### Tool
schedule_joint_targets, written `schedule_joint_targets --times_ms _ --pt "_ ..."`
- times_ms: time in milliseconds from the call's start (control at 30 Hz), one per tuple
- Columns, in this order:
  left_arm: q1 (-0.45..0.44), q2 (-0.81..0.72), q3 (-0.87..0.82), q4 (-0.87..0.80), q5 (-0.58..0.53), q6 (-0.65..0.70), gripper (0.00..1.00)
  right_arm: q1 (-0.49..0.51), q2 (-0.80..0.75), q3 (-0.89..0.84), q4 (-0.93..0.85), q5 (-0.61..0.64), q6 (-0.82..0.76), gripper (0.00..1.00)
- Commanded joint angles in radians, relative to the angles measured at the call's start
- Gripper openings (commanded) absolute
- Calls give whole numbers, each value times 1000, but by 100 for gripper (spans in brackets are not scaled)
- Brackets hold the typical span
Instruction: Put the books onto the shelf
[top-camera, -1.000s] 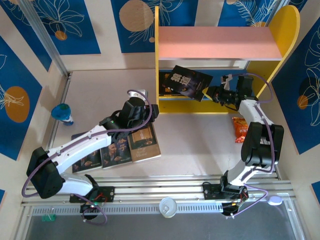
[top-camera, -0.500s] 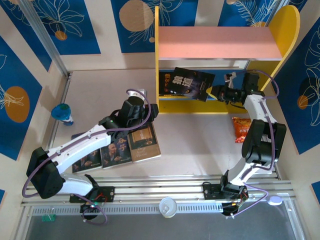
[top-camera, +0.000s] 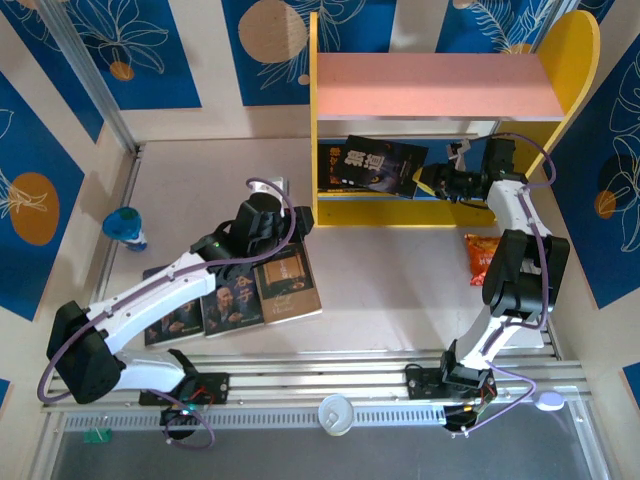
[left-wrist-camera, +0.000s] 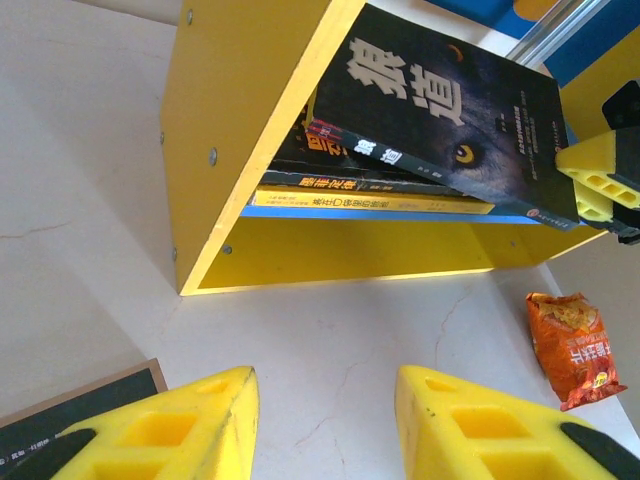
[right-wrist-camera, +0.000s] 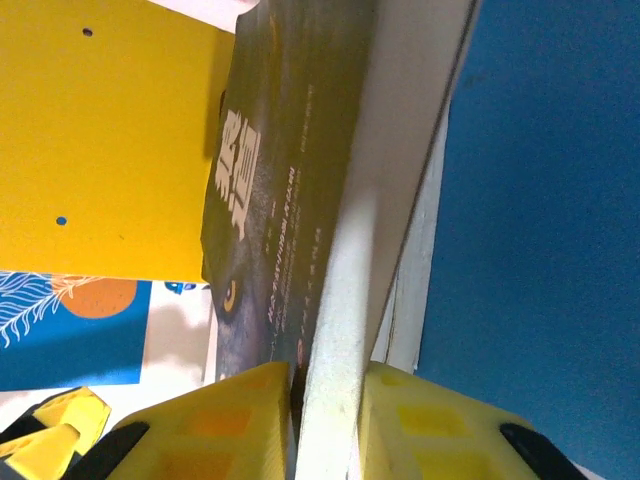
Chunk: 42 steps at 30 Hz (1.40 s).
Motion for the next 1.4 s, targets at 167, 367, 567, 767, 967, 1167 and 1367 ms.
schedule_joint_targets --times_ms 167,367,567,767,967,1167,1367 --pt "16 -32 -33 41 27 -14 40 11 9 38 25 30 21 28" --pt "18 -35 -35 45 36 -12 41 29 24 51 38 49 29 26" --pt "18 -49 -54 73 49 -8 42 41 47 70 34 42 19 20" --pt "18 -56 -55 76 50 -2 42 45 71 107 0 26 -23 17" --pt "18 -56 -58 79 57 3 42 45 89 153 -77 -47 -99 13" --pt "19 -57 -57 75 57 6 42 36 86 165 -152 -82 -178 11" --pt "20 -54 -51 73 60 8 42 36 84 169 -206 -84 -228 11"
